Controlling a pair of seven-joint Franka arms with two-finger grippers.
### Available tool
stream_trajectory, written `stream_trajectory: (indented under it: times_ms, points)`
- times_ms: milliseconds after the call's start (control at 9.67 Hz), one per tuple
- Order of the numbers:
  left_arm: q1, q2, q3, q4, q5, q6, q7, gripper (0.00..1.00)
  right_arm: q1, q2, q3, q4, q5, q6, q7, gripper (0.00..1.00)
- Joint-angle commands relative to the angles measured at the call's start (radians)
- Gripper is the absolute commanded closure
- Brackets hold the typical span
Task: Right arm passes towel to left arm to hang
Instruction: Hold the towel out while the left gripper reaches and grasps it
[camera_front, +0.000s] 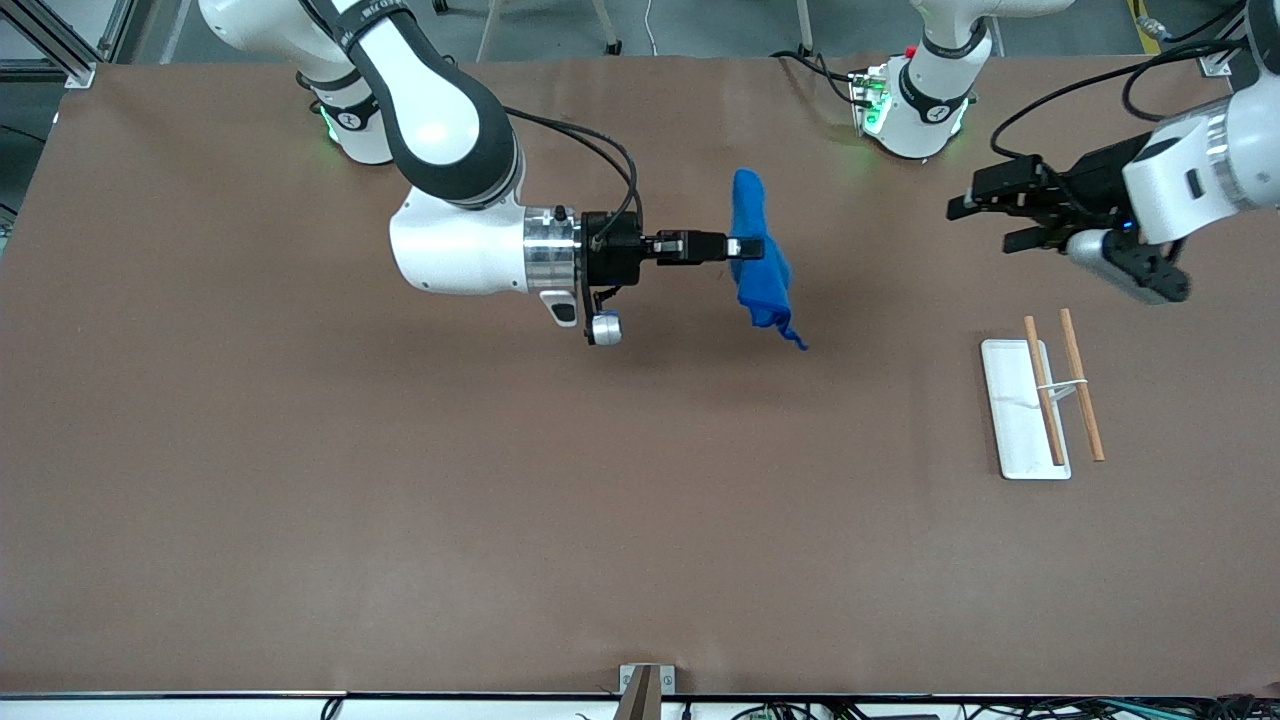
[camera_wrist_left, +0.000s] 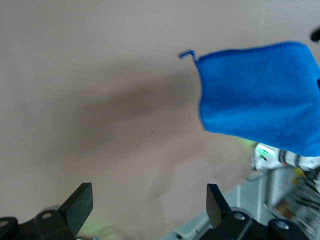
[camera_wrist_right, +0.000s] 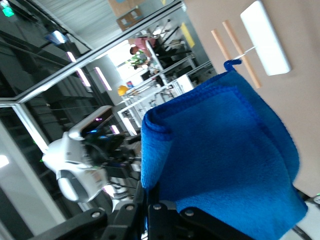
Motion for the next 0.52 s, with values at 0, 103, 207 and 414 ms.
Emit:
stream_trajectory:
  times_ms: [0,103,207,414]
  points:
    - [0.004,-0.004,0.001,-0.130,-0.091,0.003,0.104,0.00,0.032,-0.004,-0.012,-0.009,0.128,0.001,-0.039,0.99]
    - [0.019,-0.001,0.002,-0.175,-0.156,0.001,0.162,0.00,0.052,-0.004,-0.012,-0.009,0.170,0.002,-0.053,0.99]
    - [0.039,0.010,0.002,-0.227,-0.240,0.001,0.214,0.00,0.059,-0.004,-0.012,-0.010,0.198,0.002,-0.067,0.99]
    - [0.070,0.069,0.004,-0.281,-0.354,-0.048,0.334,0.00,0.078,-0.004,-0.012,-0.007,0.233,0.014,-0.069,0.99]
